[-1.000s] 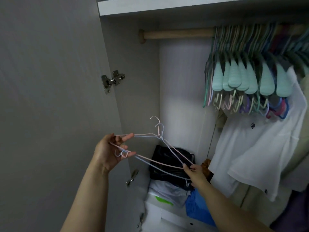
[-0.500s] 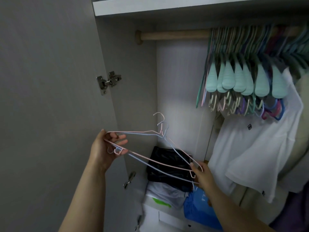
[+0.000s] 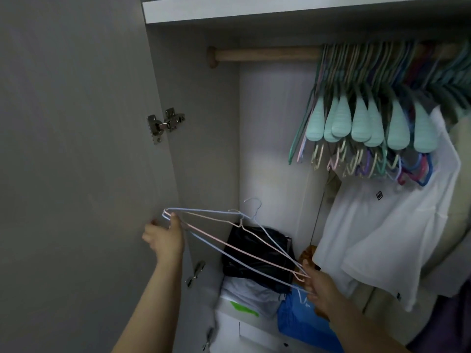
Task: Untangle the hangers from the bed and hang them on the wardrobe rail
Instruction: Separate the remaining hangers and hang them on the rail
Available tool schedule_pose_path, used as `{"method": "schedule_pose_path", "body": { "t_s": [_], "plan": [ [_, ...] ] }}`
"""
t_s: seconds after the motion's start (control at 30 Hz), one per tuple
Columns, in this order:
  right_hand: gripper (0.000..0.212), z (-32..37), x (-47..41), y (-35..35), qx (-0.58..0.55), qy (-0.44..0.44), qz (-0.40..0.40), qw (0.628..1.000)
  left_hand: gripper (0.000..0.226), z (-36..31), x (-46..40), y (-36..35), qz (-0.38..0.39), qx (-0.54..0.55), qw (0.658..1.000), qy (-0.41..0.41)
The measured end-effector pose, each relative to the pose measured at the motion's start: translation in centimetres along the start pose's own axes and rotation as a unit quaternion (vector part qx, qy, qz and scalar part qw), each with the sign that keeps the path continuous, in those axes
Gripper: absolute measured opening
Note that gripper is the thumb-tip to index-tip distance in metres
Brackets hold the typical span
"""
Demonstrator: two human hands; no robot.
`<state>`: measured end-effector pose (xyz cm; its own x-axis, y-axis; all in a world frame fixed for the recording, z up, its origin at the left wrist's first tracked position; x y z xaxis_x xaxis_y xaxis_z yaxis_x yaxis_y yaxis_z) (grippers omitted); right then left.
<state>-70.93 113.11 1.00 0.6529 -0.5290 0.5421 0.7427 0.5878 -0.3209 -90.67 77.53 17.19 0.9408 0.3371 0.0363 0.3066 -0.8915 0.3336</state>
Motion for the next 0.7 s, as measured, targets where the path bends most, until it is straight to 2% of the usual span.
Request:
{"method": "schedule_pose_path", "body": {
  "t_s": [0.03, 0.07, 0.1, 0.13, 0.17, 0.2, 0.27, 0.3, 0.33, 0.37, 0.47, 0.53, 0.6, 0.63, 0.7],
  "plan": [
    [0.038, 0.0, -0.1, 0.4, -0.013, 0.002, -0.001, 1.0, 0.057, -0.9, 0.9, 1.3, -0.095, -0.071, 0.99, -0.072],
    [0.038, 0.0, -0.1, 0.7, -0.025, 0.004, -0.002, 1.0, 0.056, -2.1, 2.3, 1.7, -0.161, -0.126, 0.965, -0.163],
    [0.038, 0.2, -0.1, 1.1, -0.038, 0.007, -0.009, 0.999, 0.051, -3.2, 3.6, 1.3, -0.182, -0.175, 0.935, -0.249],
    [0.038, 0.3, -0.2, 1.5, -0.048, 0.012, -0.018, 0.999, 0.046, -3.7, 4.5, -0.2, -0.154, -0.239, 0.903, -0.323],
    [0.039, 0.4, -0.2, 1.9, -0.058, 0.019, -0.026, 0.998, 0.045, -3.4, 4.9, -2.8, -0.077, -0.31, 0.869, -0.377],
    [0.039, 0.6, -0.2, 2.1, -0.069, 0.022, -0.027, 0.997, 0.045, -2.2, 5.0, -5.8, 0.033, -0.382, 0.837, -0.39],
    [0.04, 1.3, 0.4, 2.0, -0.097, 0.03, -0.023, 0.995, 0.052, 1.6, 6.1, -10.8, 0.255, -0.482, 0.759, -0.355],
    [0.041, 1.7, 0.7, 2.0, -0.105, 0.037, -0.026, 0.993, 0.057, 3.4, 6.9, -12.5, 0.326, -0.508, 0.722, -0.337],
    [0.042, 2.3, 1.1, 2.0, -0.108, 0.044, -0.031, 0.993, 0.059, 4.5, 7.7, -13.7, 0.358, -0.521, 0.704, -0.323],
    [0.042, 2.8, 1.4, 2.2, -0.106, 0.055, -0.04, 0.992, 0.06, 5.2, 8.2, -14.4, 0.365, -0.517, 0.708, -0.315],
    [0.04, 4.4, 2.7, 2.4, -0.104, 0.093, -0.062, 0.988, 0.057, 5.0, 9.1, -15.6, 0.344, -0.408, 0.799, -0.278],
    [0.035, 5.4, 3.8, 1.9, -0.087, 0.12, -0.064, 0.987, 0.05, 3.7, 10.1, -16.3, 0.314, -0.332, 0.842, -0.287],
    [0.027, 6.4, 4.7, 0.6, -0.035, 0.154, -0.039, 0.987, 0.044, 1.9, 12.2, -17.2, 0.325, -0.252, 0.866, -0.284],
    [0.023, 6.8, 5.1, -0.4, 0.007, 0.171, -0.022, 0.985, 0.044, 1.2, 13.6, -17.9, 0.361, -0.21, 0.869, -0.265],
    [0.021, 7.2, 5.9, -2.3, 0.107, 0.219, 0.008, 0.97, 0.058, 0.1, 17.0, -19.4, 0.462, -0.139, 0.858, -0.176]
  ]
}}
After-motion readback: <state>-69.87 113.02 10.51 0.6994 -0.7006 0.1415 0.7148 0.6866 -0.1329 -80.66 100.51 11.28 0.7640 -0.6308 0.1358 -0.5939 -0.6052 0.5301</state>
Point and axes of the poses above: each hand's wrist, its own x-axis away from the middle knuckle, its own y-axis out of the back of the hand, z = x × y, the point moved 8 cm from there along -x, towards the middle knuckle, and after that the axes turned 12 degrees about -x, right-handed, at the moved point
